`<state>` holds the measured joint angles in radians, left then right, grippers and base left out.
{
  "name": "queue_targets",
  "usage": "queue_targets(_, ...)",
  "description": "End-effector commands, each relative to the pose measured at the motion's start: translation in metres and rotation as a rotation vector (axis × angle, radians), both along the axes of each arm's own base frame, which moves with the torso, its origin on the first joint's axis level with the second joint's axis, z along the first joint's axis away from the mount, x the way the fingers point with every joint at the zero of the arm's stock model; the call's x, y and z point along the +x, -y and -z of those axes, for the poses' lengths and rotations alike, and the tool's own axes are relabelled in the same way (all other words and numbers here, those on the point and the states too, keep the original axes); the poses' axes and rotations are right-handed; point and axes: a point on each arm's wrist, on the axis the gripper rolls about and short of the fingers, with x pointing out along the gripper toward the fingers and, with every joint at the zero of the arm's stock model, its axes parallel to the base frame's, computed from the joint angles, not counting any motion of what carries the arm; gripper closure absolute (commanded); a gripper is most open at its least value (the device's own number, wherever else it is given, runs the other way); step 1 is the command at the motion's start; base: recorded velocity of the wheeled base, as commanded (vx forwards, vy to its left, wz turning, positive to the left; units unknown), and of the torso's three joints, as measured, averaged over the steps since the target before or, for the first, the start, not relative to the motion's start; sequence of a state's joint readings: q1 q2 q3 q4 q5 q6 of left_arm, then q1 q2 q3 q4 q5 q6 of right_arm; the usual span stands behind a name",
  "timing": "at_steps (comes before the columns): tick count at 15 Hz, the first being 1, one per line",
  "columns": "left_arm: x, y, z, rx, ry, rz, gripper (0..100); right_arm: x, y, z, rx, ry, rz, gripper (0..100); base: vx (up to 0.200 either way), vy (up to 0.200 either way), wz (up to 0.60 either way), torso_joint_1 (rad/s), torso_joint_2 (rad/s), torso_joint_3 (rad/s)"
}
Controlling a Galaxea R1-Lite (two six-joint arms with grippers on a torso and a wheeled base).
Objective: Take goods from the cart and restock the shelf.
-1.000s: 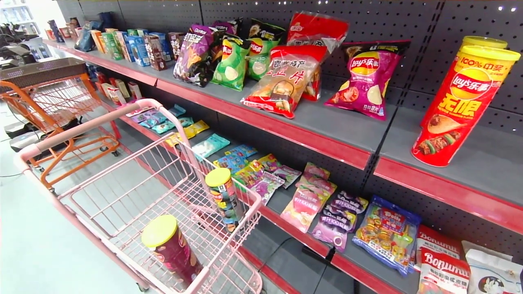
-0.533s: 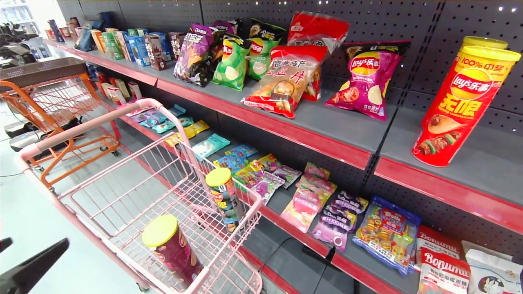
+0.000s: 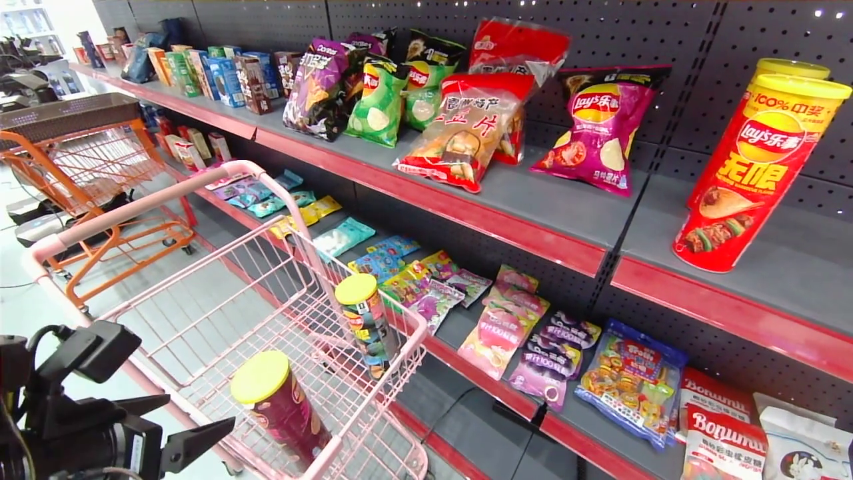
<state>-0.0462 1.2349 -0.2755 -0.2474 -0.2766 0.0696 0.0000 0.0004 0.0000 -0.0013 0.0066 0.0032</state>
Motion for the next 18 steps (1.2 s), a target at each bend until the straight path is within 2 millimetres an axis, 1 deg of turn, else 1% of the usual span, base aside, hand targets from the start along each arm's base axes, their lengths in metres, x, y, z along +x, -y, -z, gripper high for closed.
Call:
queue_targets(1,0.005,0.002,0.01,0.004,-0.062,0.015,0,0.0,0.0,0.0,0.0,-0.001,-0.001,0,0.0,0.0,0.0,0.0,0.0,0.0)
queue_targets(2,0.006,0.002,0.01,0.004,-0.06,0.015,0,0.0,0.0,0.0,0.0,-0.001,-0.001,0,0.0,0.0,0.0,0.0,0.0,0.0)
queue_targets(3,0.012,0.002,0.014,0.004,-0.054,0.015,0,0.0,0.0,0.0,0.0,-0.001,-0.001,0,0.0,0.0,0.0,0.0,0.0,0.0)
queue_targets(5,0.016,0.003,0.021,0.005,-0.065,0.018,0,0.0,0.0,0.0,0.0,-0.001,-0.001,0,0.0,0.0,0.0,0.0,0.0,0.0)
queue_targets(7,0.025,0.005,0.03,0.018,-0.085,0.042,0,0.0,0.0,0.0,0.0,-0.001,-0.001,0,0.0,0.0,0.0,0.0,0.0,0.0)
queue_targets(11,0.031,0.009,0.043,0.024,-0.145,0.087,0,0.0,0.0,0.0,0.0,-0.002,-0.001,0,0.0,0.0,0.0,0.0,0.0,0.0)
queue_targets(16,0.049,0.014,0.063,0.034,-0.112,0.116,0,0.0,0.0,0.0,0.0,-0.001,-0.001,0,0.0,0.0,0.0,0.0,0.0,0.0)
queue_targets(18,0.051,0.017,0.067,0.034,-0.119,0.132,0,0.0,0.0,0.0,0.0,-0.001,-0.001,0,0.0,0.0,0.0,0.0,0.0,0.0)
